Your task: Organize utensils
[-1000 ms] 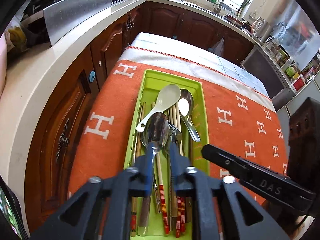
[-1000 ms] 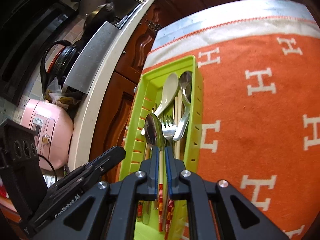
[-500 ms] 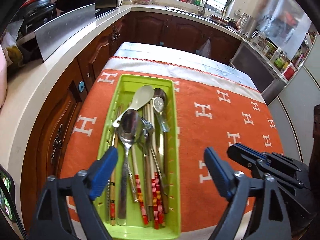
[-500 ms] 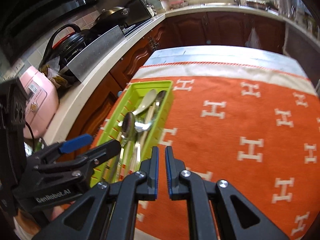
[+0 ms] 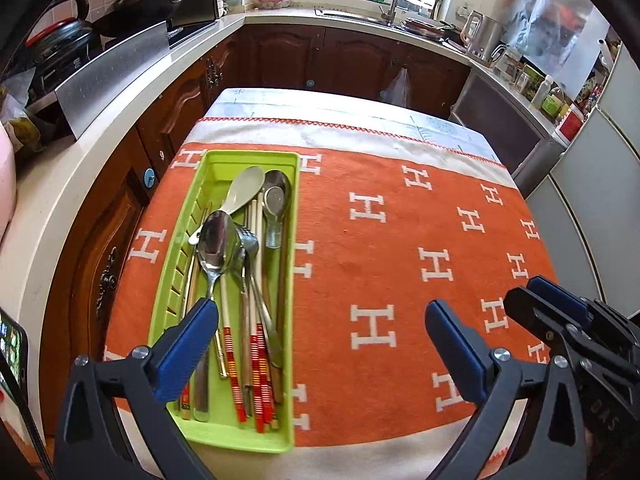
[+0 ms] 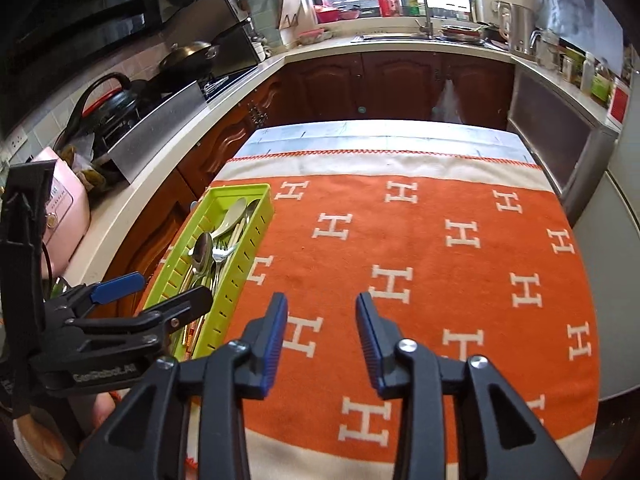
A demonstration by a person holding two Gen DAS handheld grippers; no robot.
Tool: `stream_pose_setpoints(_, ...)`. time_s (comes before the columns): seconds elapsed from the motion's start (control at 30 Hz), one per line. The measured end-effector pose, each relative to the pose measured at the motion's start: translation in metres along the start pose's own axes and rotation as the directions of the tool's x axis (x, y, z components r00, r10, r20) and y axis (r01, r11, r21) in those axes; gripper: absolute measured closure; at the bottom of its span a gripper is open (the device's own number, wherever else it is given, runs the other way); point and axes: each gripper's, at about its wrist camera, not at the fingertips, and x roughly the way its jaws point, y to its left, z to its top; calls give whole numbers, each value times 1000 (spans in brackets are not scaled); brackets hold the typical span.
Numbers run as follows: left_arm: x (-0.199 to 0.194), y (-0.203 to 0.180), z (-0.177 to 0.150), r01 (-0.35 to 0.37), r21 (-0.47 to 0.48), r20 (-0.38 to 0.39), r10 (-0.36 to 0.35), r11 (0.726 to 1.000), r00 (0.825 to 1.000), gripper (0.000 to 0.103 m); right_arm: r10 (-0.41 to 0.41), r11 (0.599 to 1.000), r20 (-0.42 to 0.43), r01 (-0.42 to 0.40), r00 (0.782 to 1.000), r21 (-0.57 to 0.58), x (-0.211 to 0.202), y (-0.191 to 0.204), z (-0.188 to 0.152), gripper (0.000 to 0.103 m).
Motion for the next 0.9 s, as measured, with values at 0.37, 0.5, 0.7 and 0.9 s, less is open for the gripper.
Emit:
stream_pose_setpoints(0.37,-21,-25,-2,-44,-7,85,44,999,995,1,-46,999,92,46,995,5,-31,-13,-5,64)
stream_pose_setpoints(0.5,-24,-33,-2,-61,3,100,60,998,993,1,-44,999,101,44,994,6,-34,-18,-5,63)
stream_pose_setpoints(0.7,-27,-42,-4,-86,20,110,84,996,990,1,-47,999,98,46,994,10,-33,-21,-7,63)
stream_pose_setpoints(0.9,-31,-44,-7,-90,11,118,88,996,989,1,-53,998,96,51,994,25,-33,-25,-11,63)
